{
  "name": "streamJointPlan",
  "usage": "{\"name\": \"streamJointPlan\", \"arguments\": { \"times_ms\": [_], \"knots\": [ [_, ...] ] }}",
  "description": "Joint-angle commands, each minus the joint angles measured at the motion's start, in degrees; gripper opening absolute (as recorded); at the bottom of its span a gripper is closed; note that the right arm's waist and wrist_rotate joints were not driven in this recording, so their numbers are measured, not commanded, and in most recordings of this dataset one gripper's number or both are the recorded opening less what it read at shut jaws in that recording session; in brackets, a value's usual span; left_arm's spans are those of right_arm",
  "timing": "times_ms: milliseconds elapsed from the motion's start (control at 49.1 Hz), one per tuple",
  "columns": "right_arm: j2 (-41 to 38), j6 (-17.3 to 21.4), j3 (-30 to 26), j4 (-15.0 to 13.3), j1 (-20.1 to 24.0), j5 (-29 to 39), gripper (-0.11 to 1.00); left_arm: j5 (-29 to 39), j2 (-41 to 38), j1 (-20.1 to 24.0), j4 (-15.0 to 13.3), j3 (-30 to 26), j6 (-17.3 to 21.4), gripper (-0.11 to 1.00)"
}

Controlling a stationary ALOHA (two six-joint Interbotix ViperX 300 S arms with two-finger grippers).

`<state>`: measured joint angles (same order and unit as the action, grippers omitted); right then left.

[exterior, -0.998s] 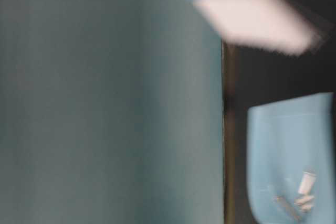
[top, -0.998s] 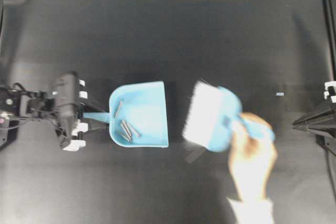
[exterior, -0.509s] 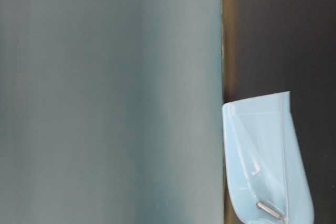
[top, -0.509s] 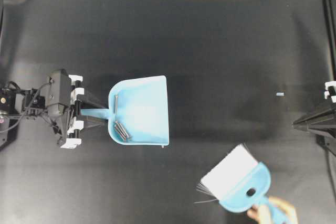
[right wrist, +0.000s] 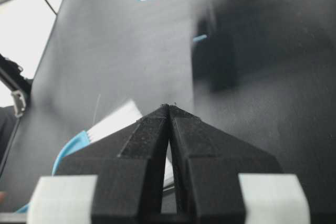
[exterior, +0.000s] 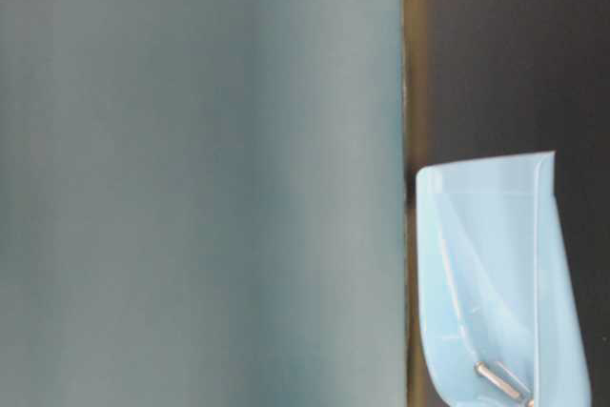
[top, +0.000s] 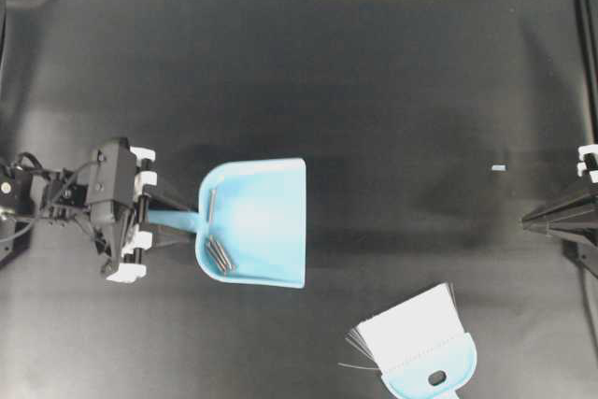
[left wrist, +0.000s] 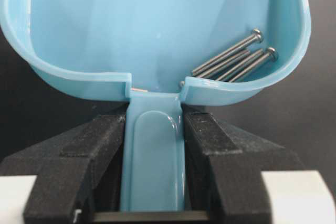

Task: Hold the dustpan with the left arm, while a human hand uses a hand brush to gather screws into the dustpan.
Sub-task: 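Hold the dustpan with screws inside using the left gripper, pulling slightly left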

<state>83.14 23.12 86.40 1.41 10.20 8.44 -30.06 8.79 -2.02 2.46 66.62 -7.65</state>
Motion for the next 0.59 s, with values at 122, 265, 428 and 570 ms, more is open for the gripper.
{"name": "streamJointPlan", "arguments": {
  "times_ms": [122, 265, 428, 570],
  "knots": [
    [-0.26, 0.09, -0.35, -0.18, 0.0, -0.26, 0.0, -0.09, 0.53, -0.26, 0.09, -1.05, -0.35, 0.29],
    [-0.26, 0.0, -0.35, -0.09, 0.0, -0.26, 0.0, 0.09, 0.62, -0.53, 0.18, -0.79, -0.44, 0.29],
    [-0.26, 0.0, -0.35, -0.09, 0.0, -0.26, 0.0, 0.18, 1.14, -0.53, 0.18, -0.88, -0.44, 0.29],
    [-0.26, 0.09, -0.35, -0.09, 0.0, -0.26, 0.0, 0.79, 1.05, -0.53, 0.18, -0.88, -0.44, 0.29]
  ]
}}
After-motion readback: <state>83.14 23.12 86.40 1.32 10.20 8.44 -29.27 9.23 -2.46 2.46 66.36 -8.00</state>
